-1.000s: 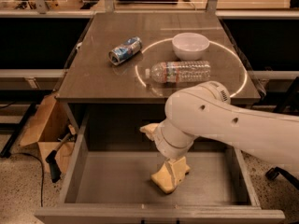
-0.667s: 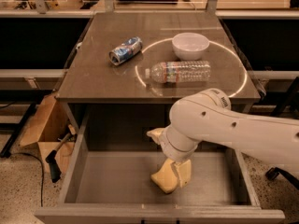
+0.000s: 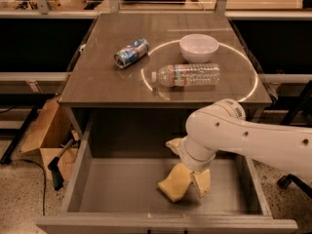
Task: Pick sponge from top drawer and place on counter
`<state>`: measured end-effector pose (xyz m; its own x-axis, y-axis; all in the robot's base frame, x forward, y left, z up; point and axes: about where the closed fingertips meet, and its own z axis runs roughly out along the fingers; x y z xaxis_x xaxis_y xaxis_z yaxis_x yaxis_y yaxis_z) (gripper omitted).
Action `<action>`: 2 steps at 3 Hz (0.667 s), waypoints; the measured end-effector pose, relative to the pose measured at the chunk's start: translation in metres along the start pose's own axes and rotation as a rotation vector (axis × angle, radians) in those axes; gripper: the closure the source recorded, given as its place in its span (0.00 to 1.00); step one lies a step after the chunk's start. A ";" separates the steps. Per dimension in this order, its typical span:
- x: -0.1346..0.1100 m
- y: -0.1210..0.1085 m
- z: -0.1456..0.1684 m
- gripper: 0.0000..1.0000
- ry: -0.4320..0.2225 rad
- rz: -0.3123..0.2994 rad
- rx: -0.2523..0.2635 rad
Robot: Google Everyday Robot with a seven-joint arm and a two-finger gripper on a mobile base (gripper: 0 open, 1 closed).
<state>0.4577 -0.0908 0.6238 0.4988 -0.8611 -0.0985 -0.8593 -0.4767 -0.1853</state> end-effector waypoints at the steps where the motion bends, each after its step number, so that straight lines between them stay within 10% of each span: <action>1: 0.014 0.017 0.019 0.00 -0.009 0.023 -0.041; 2: 0.014 0.017 0.019 0.00 -0.009 0.023 -0.041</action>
Offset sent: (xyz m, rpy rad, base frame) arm -0.0105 -0.0237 -0.0343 -0.0042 0.0726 -0.0292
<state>0.4523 -0.1078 0.6009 0.4801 -0.8701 -0.1109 -0.8742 -0.4642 -0.1428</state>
